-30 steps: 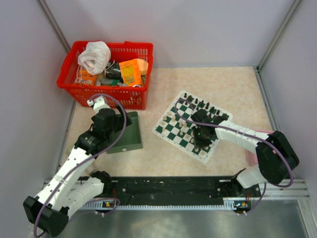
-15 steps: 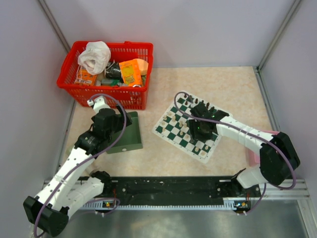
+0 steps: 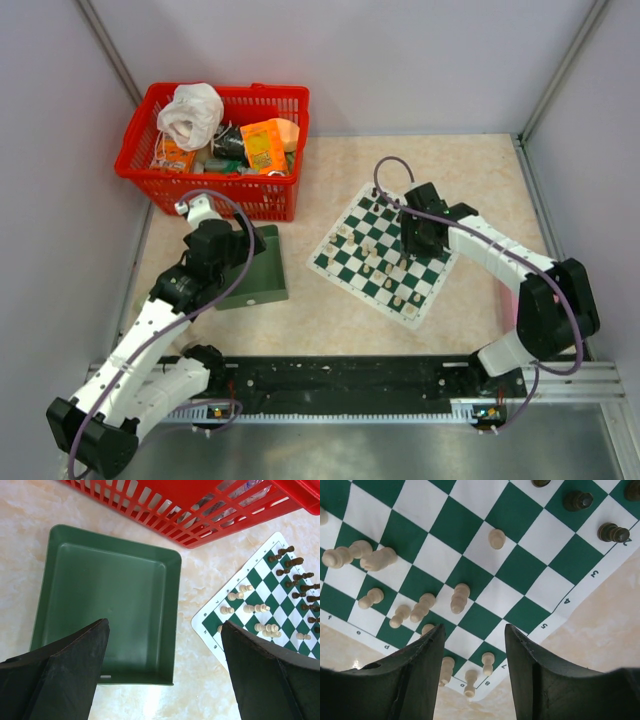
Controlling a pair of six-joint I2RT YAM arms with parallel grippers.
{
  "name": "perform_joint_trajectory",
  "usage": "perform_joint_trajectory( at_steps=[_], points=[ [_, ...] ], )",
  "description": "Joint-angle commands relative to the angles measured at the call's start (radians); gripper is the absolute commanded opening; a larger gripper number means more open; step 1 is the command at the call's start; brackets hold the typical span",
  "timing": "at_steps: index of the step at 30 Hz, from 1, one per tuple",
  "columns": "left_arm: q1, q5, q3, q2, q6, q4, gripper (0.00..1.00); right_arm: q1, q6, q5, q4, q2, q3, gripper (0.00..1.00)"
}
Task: Set up the chess pieces on the board
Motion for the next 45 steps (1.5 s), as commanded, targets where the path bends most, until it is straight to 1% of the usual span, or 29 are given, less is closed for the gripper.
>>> perform_joint_trajectory(
  at_steps=[1, 4, 7, 14, 18, 19, 31, 34, 35, 36, 39, 45],
  points=[
    [0.006, -0.024, 0.001, -0.021, -0.005, 0.025, 0.99, -0.041, -0.019, -0.016, 0.078, 0.053, 0.041, 0.5],
    [0.008, -0.027, 0.004, -0.022, -0.001, 0.022, 0.99, -0.071, -0.016, 0.001, 0.109, 0.08, 0.056, 0.49],
    [0.009, -0.034, 0.009, -0.018, 0.002, 0.022, 0.99, -0.1, -0.019, -0.025, 0.141, 0.132, 0.083, 0.47],
    [0.012, -0.033, 0.021, -0.002, 0.01, 0.022, 0.99, -0.121, -0.037, -0.031, 0.166, 0.253, 0.153, 0.41],
    [0.014, -0.036, 0.022, -0.005, 0.01, 0.017, 0.99, -0.13, -0.042, -0.026, 0.169, 0.285, 0.166, 0.38],
    [0.014, -0.037, 0.019, -0.005, 0.01, 0.014, 0.99, -0.132, -0.047, -0.025, 0.171, 0.293, 0.168, 0.36],
    [0.017, -0.022, 0.022, 0.01, 0.005, 0.028, 0.99, -0.146, -0.071, -0.057, 0.171, 0.296, 0.153, 0.26],
    [0.017, -0.018, 0.027, 0.015, 0.01, 0.029, 0.99, -0.147, -0.073, -0.057, 0.169, 0.29, 0.147, 0.2],
    [0.017, -0.019, 0.027, 0.015, 0.01, 0.028, 0.99, -0.146, -0.073, -0.06, 0.171, 0.287, 0.143, 0.17],
    [0.017, -0.021, 0.026, 0.015, 0.01, 0.025, 0.99, -0.146, -0.074, -0.065, 0.168, 0.281, 0.143, 0.12],
    [0.019, -0.024, 0.024, 0.008, 0.008, 0.022, 0.99, -0.146, -0.074, -0.074, 0.158, 0.255, 0.139, 0.09],
    [0.019, -0.025, 0.012, -0.004, -0.001, 0.022, 0.99, -0.146, -0.076, -0.1, 0.125, 0.135, 0.101, 0.08]
  ],
)
